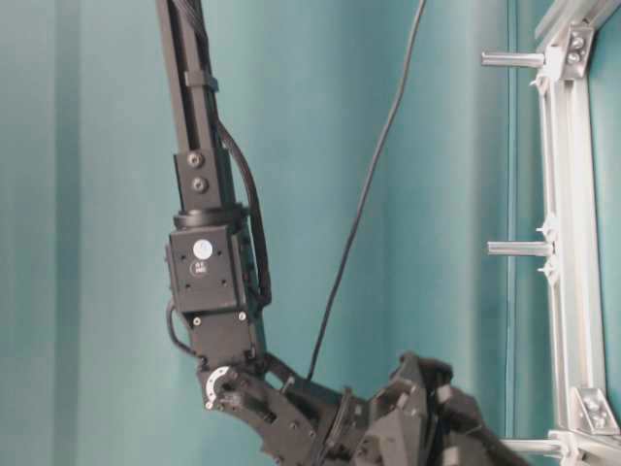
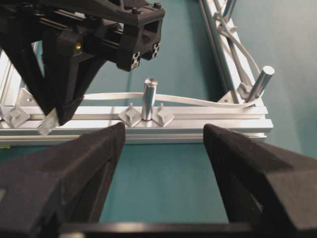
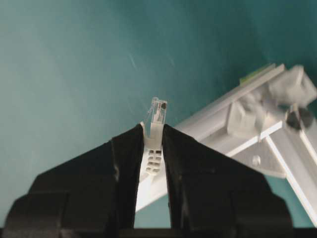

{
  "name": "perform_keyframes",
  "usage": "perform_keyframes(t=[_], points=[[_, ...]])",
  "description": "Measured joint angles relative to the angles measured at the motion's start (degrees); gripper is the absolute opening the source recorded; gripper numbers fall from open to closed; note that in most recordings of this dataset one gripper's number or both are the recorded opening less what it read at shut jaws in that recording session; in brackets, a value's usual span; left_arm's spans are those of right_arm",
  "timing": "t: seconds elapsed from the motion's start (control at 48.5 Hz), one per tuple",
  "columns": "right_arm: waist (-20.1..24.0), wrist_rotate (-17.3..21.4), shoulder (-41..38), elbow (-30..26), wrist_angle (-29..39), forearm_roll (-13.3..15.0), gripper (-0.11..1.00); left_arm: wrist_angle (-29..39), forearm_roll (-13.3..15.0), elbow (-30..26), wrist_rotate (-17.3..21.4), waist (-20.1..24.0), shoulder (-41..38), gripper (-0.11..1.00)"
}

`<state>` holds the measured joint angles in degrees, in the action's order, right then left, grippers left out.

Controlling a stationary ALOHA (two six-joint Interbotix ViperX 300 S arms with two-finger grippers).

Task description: Move the cable alternately left and right between 8 pins so it hooks onto each one.

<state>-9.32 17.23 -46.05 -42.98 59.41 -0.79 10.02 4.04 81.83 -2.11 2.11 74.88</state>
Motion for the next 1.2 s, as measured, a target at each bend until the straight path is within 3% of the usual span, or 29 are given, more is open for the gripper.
perform_keyframes(t=[0.248,0.454,0.722,0.846,1.052,1.197], points=[[-1.5,0.0,-1.6,-3.3,-0.5,0.0,0.16,0.0,0.0,0.0,0.0,0.0,0.0,0.74],[-3.4,5.5,-1.8,-3.4,-2.3,0.4,0.16,0.0,0.1,0.0,0.1,0.0,-0.1,0.74],[-4.2,17.1,-2.3,-3.5,-6.2,6.7,0.16,0.0,0.0,0.0,0.0,0.0,-0.1,0.74],[-4.5,21.0,-3.0,-3.6,-6.9,8.3,0.16,0.1,0.0,-0.1,0.1,0.0,-0.1,0.74],[-6.0,24.8,-3.0,-3.6,-7.7,10.2,0.16,0.1,0.0,0.0,0.0,0.0,-0.1,0.74],[-6.4,26.6,-3.0,-3.5,-6.2,13.4,0.16,0.0,0.0,0.0,0.0,0.0,-0.1,0.74]])
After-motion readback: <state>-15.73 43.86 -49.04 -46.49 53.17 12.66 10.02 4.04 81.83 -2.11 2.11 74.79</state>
